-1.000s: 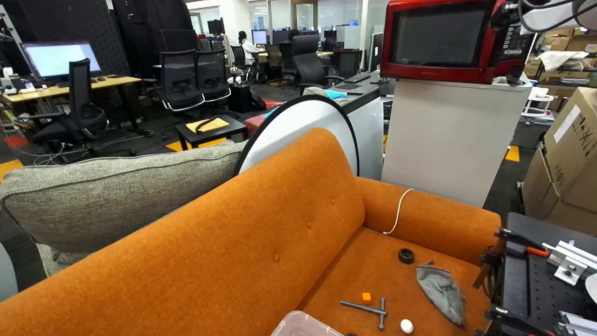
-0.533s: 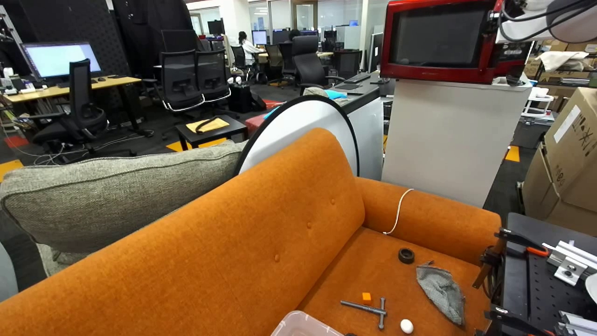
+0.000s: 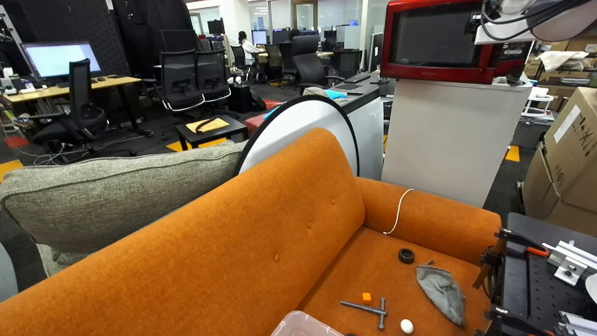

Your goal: Close the microwave

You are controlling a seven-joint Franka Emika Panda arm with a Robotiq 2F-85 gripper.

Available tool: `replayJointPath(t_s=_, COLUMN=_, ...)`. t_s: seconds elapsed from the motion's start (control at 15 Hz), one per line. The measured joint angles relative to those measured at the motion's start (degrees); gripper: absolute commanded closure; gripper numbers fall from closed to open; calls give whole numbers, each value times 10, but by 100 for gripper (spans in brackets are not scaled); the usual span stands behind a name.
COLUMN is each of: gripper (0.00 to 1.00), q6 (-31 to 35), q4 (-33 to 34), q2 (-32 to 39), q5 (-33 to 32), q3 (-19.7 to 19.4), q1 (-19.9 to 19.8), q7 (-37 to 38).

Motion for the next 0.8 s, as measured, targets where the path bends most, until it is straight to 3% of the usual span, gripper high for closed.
replayJointPath(t_s=0.33, gripper=1, q6=-1, q4=30, q2=41, q5=-26, q3=18, q1=-16, q7=20)
replayJointPath(t_s=0.47, gripper=10, q6=-1, q4=33, q2=47, q5=-26, q3=25, q1=-21, q7=20)
replayJointPath(t_s=0.6, gripper=34, q6=-1, q4=33, q2=50, q5=-26, q3=30, q1=-25, q7=20)
replayJointPath(t_s=0.8, gripper=52, q6=-1, q4=37, q2=56, q5=-26, q3=37, q1=-37, q7=22)
